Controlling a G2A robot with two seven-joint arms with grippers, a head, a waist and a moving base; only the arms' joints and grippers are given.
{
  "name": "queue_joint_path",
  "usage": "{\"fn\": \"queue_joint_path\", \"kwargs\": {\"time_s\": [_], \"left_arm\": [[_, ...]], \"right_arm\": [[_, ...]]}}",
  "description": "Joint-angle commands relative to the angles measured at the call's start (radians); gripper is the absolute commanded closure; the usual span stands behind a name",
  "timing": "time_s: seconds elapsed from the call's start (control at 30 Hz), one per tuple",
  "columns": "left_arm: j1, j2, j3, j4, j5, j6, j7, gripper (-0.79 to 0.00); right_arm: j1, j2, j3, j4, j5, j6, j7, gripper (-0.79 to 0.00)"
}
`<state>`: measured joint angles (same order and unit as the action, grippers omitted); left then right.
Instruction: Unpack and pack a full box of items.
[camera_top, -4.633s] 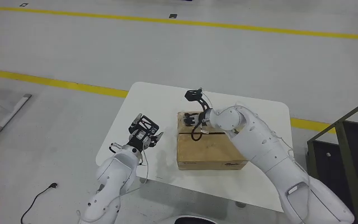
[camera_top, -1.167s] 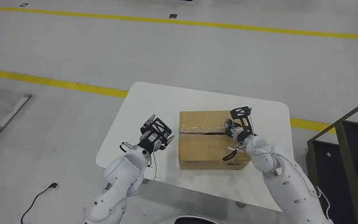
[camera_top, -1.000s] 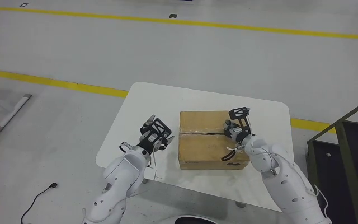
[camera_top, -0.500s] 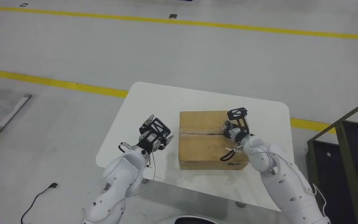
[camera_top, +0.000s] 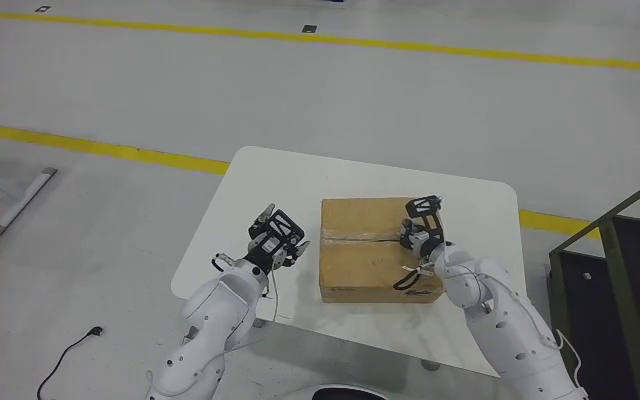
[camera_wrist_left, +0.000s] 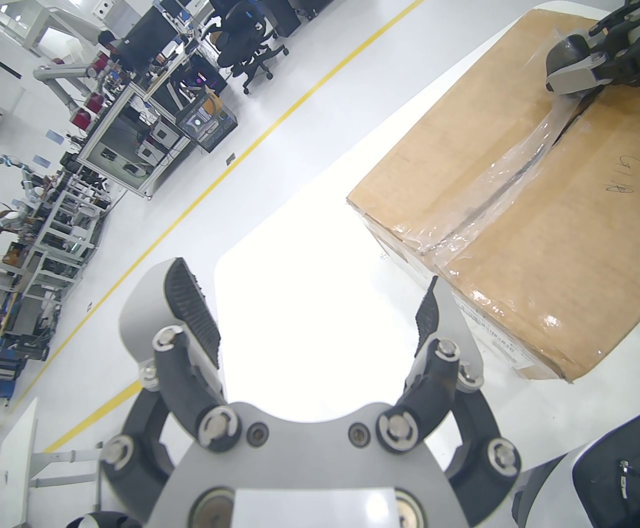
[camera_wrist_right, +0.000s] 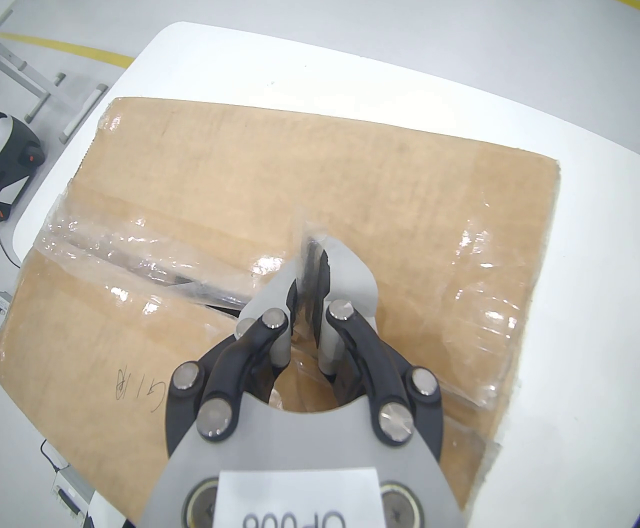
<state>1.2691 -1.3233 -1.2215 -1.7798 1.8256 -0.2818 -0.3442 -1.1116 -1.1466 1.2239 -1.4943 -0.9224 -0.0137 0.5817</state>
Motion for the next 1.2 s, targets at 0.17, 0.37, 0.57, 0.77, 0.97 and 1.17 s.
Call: {"fn": "queue_joint_path", "kwargs": {"time_s": [0.17, 0.37, 0.57, 0.77, 0.97, 1.17], "left_arm": [[0.000, 0.001, 0.000, 0.001, -0.002, -0.003, 0.000, -0.785], [-0.001, 0.001, 0.005, 0.004, -0.003, -0.004, 0.001, -0.785], [0.001, 0.002, 0.005, 0.003, -0.005, -0.003, 0.001, -0.785], [0.003, 0.003, 0.005, 0.002, -0.008, -0.004, 0.004, -0.785], [0.002, 0.004, 0.007, 0.002, -0.008, -0.006, 0.007, -0.785], [0.006, 0.004, 0.007, -0.001, -0.011, -0.003, 0.005, -0.785]], "right_arm": [[-0.004, 0.004, 0.041, -0.033, 0.006, 0.015, 0.027, -0.363], [-0.025, 0.009, 0.077, -0.064, 0.011, 0.028, 0.060, -0.357], [-0.063, 0.019, 0.144, -0.102, 0.039, 0.031, 0.100, -0.357], [-0.099, 0.030, 0.202, -0.136, 0.043, 0.017, 0.140, -0.366], [-0.129, 0.039, 0.252, -0.150, 0.031, 0.017, 0.162, -0.372], [-0.130, 0.043, 0.388, -0.152, 0.269, 0.055, 0.217, -0.400]]}}
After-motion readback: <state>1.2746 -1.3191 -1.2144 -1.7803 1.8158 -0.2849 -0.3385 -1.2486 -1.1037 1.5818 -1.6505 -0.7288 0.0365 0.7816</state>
